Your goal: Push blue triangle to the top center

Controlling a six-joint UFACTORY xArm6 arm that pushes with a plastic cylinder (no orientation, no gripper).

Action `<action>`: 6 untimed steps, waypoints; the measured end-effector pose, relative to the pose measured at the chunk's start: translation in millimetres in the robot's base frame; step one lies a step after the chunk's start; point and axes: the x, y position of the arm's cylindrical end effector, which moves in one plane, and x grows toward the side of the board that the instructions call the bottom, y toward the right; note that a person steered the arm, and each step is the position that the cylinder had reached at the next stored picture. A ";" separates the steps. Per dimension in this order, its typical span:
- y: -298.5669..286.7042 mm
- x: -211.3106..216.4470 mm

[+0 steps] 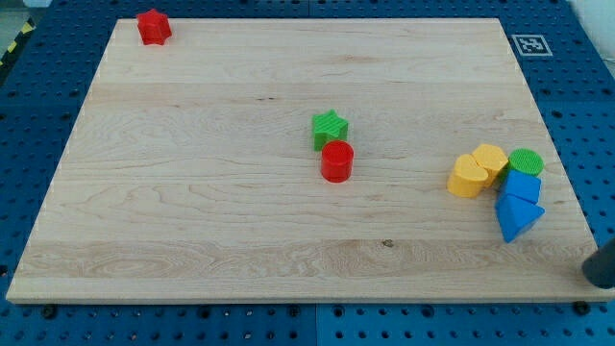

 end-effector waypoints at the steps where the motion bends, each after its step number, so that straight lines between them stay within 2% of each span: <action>1: 3.7 -5.9; 4: -39.6 -47.7; 6: -87.2 -48.8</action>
